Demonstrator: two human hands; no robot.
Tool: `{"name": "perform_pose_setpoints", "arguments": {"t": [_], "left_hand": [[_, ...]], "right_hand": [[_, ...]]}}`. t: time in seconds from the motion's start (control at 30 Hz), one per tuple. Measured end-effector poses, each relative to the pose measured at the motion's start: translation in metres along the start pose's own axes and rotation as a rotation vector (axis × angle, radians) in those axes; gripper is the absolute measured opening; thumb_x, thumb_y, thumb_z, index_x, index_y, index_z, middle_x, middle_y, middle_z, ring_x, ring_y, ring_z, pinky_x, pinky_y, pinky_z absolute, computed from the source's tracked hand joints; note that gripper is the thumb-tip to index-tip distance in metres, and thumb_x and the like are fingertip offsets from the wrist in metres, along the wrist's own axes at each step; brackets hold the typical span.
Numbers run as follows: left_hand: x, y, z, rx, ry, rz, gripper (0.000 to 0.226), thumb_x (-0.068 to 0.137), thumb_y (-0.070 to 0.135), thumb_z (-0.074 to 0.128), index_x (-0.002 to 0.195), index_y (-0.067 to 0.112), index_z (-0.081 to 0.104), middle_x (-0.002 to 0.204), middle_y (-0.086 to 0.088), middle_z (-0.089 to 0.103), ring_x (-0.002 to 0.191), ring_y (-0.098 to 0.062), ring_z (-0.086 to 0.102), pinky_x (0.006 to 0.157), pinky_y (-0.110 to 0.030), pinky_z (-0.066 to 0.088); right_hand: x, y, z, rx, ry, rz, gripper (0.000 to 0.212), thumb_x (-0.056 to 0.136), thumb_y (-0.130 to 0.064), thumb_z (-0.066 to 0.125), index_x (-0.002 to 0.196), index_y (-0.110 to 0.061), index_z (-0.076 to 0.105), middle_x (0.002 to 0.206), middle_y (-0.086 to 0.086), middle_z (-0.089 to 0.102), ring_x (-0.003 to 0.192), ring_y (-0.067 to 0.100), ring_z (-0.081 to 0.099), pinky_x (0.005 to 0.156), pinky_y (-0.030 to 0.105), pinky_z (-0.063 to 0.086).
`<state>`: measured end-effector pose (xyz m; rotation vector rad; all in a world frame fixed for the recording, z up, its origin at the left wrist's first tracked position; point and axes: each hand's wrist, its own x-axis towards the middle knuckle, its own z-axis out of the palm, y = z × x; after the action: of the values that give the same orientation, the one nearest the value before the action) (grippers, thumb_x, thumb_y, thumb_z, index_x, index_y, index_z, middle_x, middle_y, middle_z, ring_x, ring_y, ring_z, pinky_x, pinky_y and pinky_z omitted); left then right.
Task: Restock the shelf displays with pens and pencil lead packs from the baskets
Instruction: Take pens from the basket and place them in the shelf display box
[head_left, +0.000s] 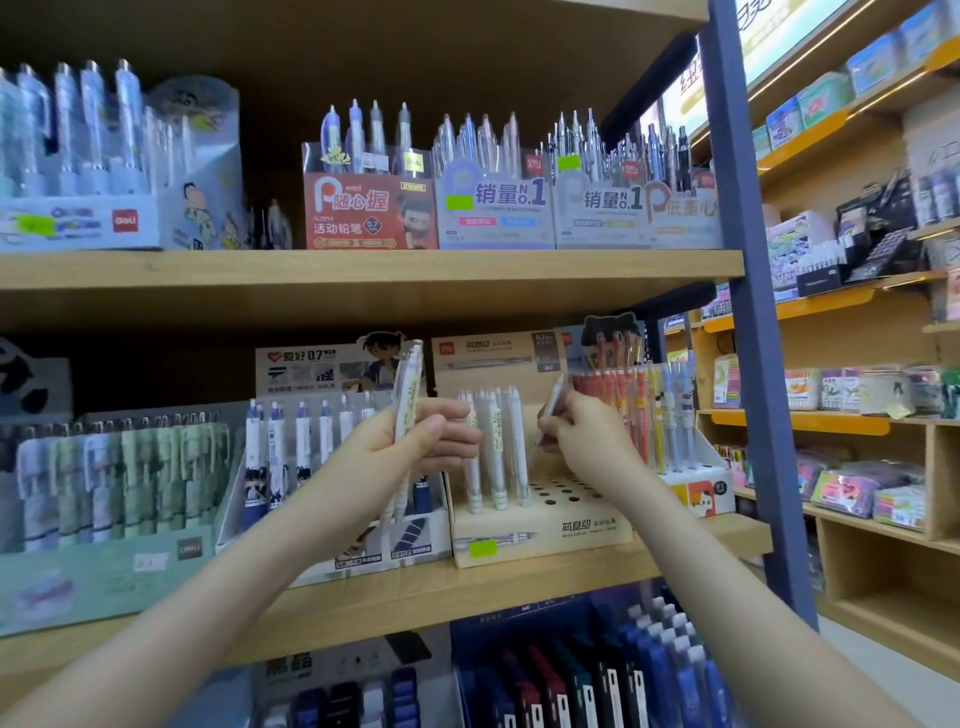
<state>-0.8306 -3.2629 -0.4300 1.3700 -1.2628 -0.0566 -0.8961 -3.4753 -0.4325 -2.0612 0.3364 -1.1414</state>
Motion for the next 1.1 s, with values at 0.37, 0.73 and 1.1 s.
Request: {"name": "perform_pose_setpoints", "arguments": {"t": [0.37, 0.73, 1.1], "left_hand": [[0.002, -0.008, -0.009, -0.051, -0.033, -0.012, 0.035, 0.087, 0.026, 0.048, 0.116, 0.008, 0.059, 0.101, -0.009, 0.072, 0.099, -0.021, 0.068, 0.084, -0.026, 0.055], [0.001, -0.007, 0.0, -0.083, -0.017, -0.01, 0.033, 0.086, 0.025, 0.048, 0.113, 0.008, 0.059, 0.097, -0.008, 0.073, 0.096, -0.02, 0.069, 0.08, -0.023, 0.056], [0.0, -0.008, 0.001, -0.057, -0.008, -0.018, 0.033, 0.089, 0.023, 0.047, 0.115, 0.006, 0.059, 0.099, -0.01, 0.072, 0.096, -0.022, 0.069, 0.08, -0.025, 0.056]], "right_hand": [[0.02, -0.003, 0.007, -0.195, -0.108, 0.059, 0.025, 0.098, -0.019, 0.045, 0.122, -0.013, 0.053, 0.107, 0.01, 0.062, 0.095, 0.024, 0.061, 0.083, 0.037, 0.051], [0.018, 0.001, 0.009, -0.072, -0.041, 0.033, 0.021, 0.094, -0.013, 0.055, 0.114, -0.011, 0.059, 0.087, 0.001, 0.057, 0.073, 0.012, 0.053, 0.058, 0.022, 0.04], [0.017, 0.013, 0.009, -0.007, 0.007, -0.216, 0.056, 0.09, 0.007, 0.041, 0.13, -0.032, 0.041, 0.095, -0.003, 0.053, 0.081, 0.01, 0.055, 0.067, 0.018, 0.046]]}}
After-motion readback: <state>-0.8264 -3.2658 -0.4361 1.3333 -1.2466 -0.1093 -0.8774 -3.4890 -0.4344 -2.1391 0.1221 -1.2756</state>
